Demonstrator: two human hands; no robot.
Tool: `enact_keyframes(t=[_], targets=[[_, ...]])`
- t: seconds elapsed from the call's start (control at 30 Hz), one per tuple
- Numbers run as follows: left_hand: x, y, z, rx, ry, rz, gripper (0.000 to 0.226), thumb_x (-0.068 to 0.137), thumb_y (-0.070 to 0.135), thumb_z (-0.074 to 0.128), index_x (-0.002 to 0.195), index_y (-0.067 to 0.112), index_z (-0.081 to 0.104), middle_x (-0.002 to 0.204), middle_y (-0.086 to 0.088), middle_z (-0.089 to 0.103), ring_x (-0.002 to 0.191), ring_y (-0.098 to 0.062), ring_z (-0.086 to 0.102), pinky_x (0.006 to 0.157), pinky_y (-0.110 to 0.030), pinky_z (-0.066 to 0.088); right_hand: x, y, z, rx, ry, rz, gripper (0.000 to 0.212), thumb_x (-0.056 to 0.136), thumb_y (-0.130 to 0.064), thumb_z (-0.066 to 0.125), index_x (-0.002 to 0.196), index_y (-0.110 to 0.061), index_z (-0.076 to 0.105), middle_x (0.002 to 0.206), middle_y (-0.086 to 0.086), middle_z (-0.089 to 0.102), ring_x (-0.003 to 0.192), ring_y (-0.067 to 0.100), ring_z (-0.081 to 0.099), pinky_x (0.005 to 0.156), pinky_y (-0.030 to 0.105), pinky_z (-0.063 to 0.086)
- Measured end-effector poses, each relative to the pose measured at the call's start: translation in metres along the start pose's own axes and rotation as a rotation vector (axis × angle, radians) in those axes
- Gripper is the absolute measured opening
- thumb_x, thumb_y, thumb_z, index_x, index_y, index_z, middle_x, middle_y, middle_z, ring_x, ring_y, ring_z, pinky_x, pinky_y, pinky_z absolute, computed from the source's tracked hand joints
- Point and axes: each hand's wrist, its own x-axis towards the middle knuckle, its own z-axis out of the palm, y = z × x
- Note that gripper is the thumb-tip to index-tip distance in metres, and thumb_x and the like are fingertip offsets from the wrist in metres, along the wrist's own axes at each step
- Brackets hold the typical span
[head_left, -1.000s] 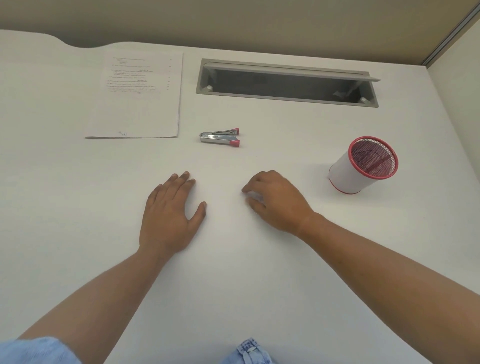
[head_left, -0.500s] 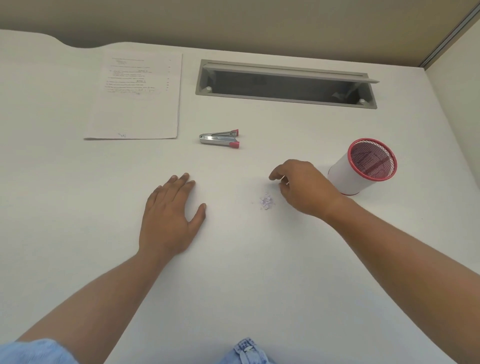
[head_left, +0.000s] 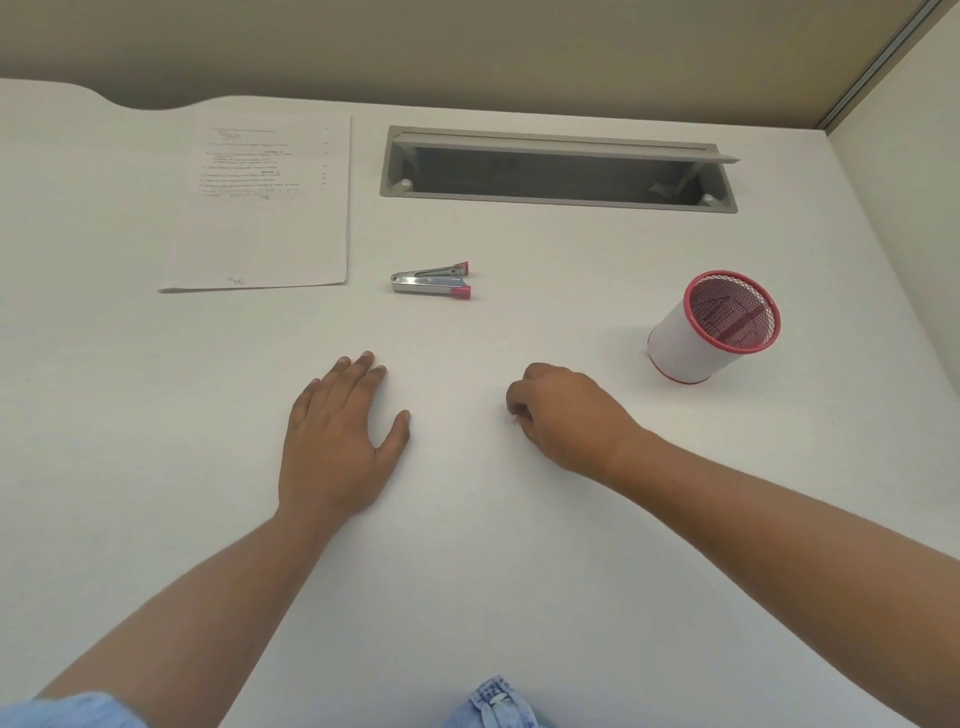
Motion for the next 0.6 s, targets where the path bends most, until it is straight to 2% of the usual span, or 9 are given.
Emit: enact_keyframes(t=[0.27, 0.37, 0.47, 0.53, 0.6], targets=[[0.000, 0.000, 0.001, 0.002, -0.001, -0.002, 0.061, 0.092, 0.054, 0.041, 0.143, 0.022, 0.049, 0.158, 0.006, 0.041, 0.150, -0.016, 0.030, 0.123, -0.040, 0.019, 0.009, -0.014, 0.001, -0.141, -0.011, 0.087, 0.016, 0.075, -0.002, 0.055, 0.086, -0.006, 0.066, 0.087, 0.010, 0.066, 0.078, 0.029, 0.062, 0.068, 0.037, 0.053], [0.000, 0.000, 0.002, 0.000, 0.007, 0.002, 0.061, 0.092, 0.055, 0.041, 0.142, 0.021, 0.050, 0.157, 0.005, 0.043, 0.149, -0.017, 0.033, 0.123, -0.041, 0.021, 0.011, -0.015, 0.001, -0.106, -0.005, 0.127, 0.017, 0.073, -0.003, 0.057, 0.085, -0.007, 0.068, 0.086, 0.009, 0.068, 0.079, 0.029, 0.063, 0.067, 0.035, 0.053], [-0.001, 0.000, 0.001, 0.006, 0.016, 0.009, 0.061, 0.092, 0.055, 0.040, 0.141, 0.020, 0.051, 0.156, 0.005, 0.044, 0.148, -0.018, 0.034, 0.123, -0.041, 0.022, 0.012, -0.009, -0.005, 0.203, 0.008, 0.313, 0.009, 0.070, -0.008, 0.066, 0.075, -0.014, 0.071, 0.081, 0.000, 0.070, 0.076, 0.019, 0.064, 0.064, 0.027, 0.052], [-0.001, 0.000, 0.000, 0.003, 0.008, 0.006, 0.062, 0.092, 0.055, 0.040, 0.141, 0.020, 0.051, 0.156, 0.005, 0.043, 0.148, -0.018, 0.033, 0.122, -0.041, 0.021, 0.009, 0.001, -0.011, 0.544, 0.041, 0.486, 0.006, 0.066, -0.007, 0.072, 0.068, -0.012, 0.072, 0.073, -0.002, 0.071, 0.069, 0.012, 0.064, 0.061, 0.023, 0.051], [-0.001, 0.000, 0.000, 0.002, -0.001, 0.003, 0.062, 0.092, 0.055, 0.039, 0.142, 0.021, 0.050, 0.157, 0.005, 0.042, 0.149, -0.017, 0.032, 0.123, -0.041, 0.021, 0.003, 0.009, -0.019, 0.987, 0.071, 0.645, 0.004, 0.068, 0.001, 0.072, 0.069, -0.002, 0.071, 0.073, 0.005, 0.071, 0.067, 0.015, 0.066, 0.067, 0.024, 0.056]])
